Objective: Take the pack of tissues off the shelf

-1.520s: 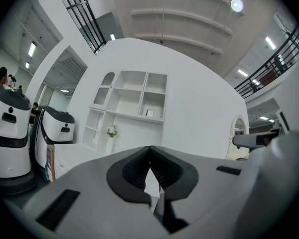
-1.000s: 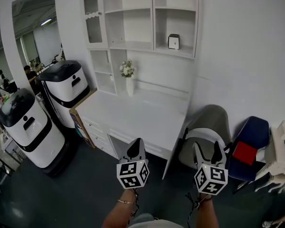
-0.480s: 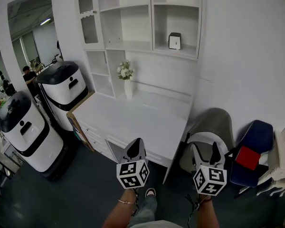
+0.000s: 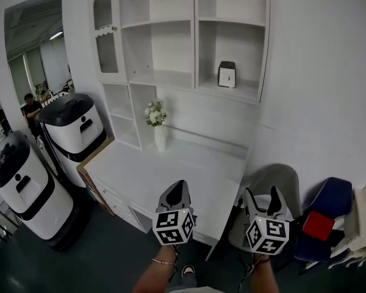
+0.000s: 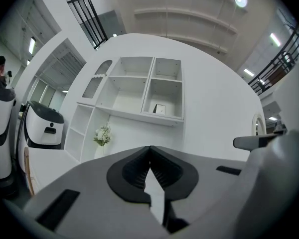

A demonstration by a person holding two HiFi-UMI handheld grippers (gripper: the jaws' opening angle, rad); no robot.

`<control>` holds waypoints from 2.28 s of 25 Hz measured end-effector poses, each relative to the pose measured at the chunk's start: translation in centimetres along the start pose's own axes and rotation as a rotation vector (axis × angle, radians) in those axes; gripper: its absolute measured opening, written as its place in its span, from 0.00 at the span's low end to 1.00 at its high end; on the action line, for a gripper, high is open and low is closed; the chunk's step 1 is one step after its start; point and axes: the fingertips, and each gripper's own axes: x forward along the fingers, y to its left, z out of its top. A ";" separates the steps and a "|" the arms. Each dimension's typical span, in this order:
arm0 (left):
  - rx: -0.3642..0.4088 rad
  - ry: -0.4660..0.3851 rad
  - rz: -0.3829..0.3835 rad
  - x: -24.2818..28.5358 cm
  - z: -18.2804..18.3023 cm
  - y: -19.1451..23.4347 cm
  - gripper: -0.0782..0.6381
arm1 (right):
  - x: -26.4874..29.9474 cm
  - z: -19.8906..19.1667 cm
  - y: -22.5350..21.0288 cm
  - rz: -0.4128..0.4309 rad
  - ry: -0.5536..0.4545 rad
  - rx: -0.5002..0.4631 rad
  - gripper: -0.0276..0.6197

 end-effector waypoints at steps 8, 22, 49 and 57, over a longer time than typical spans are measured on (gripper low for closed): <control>0.008 -0.020 -0.011 8.5 1.9 2.8 0.13 | 8.7 1.5 -0.8 -0.020 -0.028 0.008 0.63; 0.024 -0.017 0.016 18.9 3.0 6.0 0.13 | 19.3 4.6 -1.3 0.030 -0.081 0.016 0.63; 0.100 -0.086 0.104 21.3 8.1 8.8 0.13 | 24.2 9.2 3.7 0.196 -0.118 -0.030 0.64; 0.115 -0.126 0.092 23.3 11.2 10.0 0.13 | 28.1 14.7 5.4 0.196 -0.170 -0.049 0.65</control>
